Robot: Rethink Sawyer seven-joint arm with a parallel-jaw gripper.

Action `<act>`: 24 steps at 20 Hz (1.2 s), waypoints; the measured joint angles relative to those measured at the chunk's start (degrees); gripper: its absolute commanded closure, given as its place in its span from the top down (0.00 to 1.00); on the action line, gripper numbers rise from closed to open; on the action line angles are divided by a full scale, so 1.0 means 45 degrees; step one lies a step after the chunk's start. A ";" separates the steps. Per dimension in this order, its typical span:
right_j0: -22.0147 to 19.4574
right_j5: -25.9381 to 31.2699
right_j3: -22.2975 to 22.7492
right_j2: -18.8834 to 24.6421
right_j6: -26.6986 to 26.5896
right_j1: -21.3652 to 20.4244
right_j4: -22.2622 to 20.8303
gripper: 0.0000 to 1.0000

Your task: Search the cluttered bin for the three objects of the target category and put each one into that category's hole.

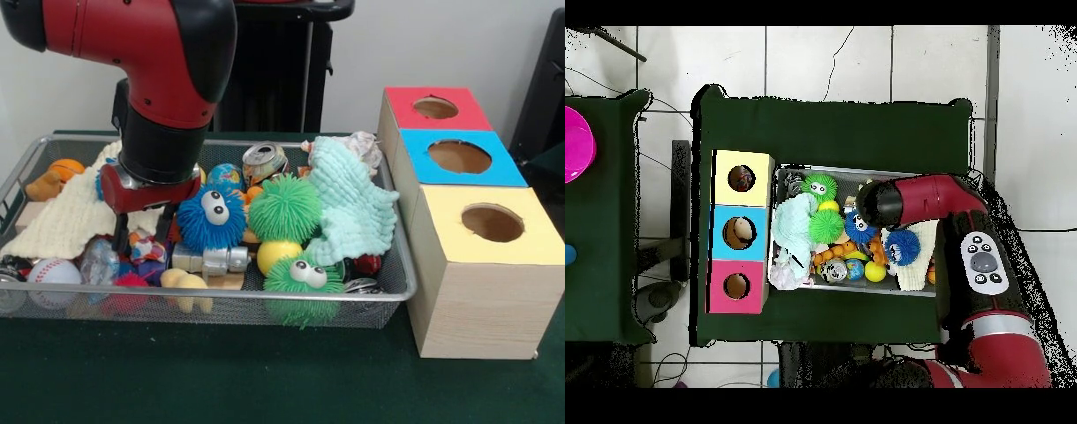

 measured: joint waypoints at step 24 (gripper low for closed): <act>-0.0575 0.0190 0.0011 -0.0007 0.0000 0.0016 0.1172 0.00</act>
